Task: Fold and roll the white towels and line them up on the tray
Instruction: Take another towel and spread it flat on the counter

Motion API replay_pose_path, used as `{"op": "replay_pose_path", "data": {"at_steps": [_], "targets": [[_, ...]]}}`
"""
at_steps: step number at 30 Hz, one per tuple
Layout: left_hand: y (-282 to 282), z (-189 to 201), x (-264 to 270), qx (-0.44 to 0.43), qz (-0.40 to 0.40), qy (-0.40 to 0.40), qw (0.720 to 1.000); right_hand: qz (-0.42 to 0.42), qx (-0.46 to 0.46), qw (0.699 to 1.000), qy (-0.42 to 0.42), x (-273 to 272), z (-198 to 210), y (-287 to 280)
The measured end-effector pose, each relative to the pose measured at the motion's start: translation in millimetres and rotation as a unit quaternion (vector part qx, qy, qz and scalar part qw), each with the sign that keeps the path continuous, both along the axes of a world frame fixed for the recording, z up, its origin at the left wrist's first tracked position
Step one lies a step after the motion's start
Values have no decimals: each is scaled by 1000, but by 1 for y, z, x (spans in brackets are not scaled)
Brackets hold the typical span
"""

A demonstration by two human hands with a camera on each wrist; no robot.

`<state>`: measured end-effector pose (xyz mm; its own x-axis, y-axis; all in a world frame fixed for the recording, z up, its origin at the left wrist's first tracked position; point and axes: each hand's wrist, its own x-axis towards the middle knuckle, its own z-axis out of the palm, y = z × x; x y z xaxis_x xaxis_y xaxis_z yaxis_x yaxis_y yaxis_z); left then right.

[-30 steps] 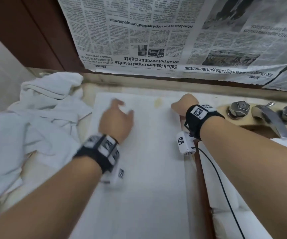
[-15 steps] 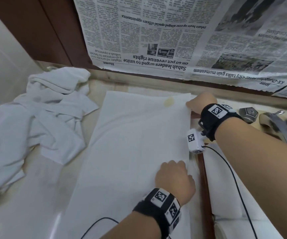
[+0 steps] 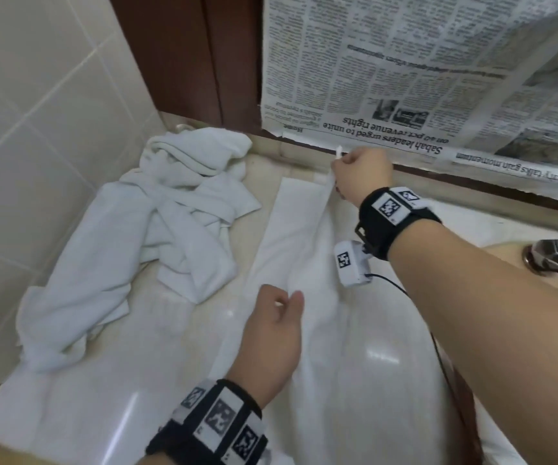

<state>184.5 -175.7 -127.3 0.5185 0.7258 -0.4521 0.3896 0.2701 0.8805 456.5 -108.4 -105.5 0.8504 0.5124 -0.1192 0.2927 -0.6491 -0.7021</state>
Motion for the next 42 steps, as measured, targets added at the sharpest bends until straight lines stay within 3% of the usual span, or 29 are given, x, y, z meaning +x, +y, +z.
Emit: {"op": "replay_pose_path", "data": {"at_steps": [3, 5, 7, 13, 18, 21, 30, 37, 42], "targets": [[21, -17, -11, 12, -22, 56, 998, 142, -142, 979, -37, -24, -22, 26], [28, -26, -18, 5, -52, 88, 995, 253, -277, 926, -51, -35, -42, 34], [28, -32, -25, 14, -83, 99, 991, 294, -342, 889, -73, -41, -57, 34], [9, -39, -51, 20, -122, 99, 987, 312, -359, 875, -86, -39, -63, 32], [-8, -30, -75, -34, -68, 91, 993, 310, -357, 877, -83, -38, -65, 34], [-20, -17, -94, -17, -36, 87, 995, 311, -357, 876, -89, -37, -67, 33], [-87, 12, -177, -50, -14, 139, 989, 331, -358, 864, -128, -38, -65, 20], [-120, 10, -263, -24, 5, 251, 968, 320, -350, 867, -155, -35, -72, 5], [-124, -20, -313, -25, 49, 392, 918, 275, -326, 890, -162, -36, -68, -3]]}}
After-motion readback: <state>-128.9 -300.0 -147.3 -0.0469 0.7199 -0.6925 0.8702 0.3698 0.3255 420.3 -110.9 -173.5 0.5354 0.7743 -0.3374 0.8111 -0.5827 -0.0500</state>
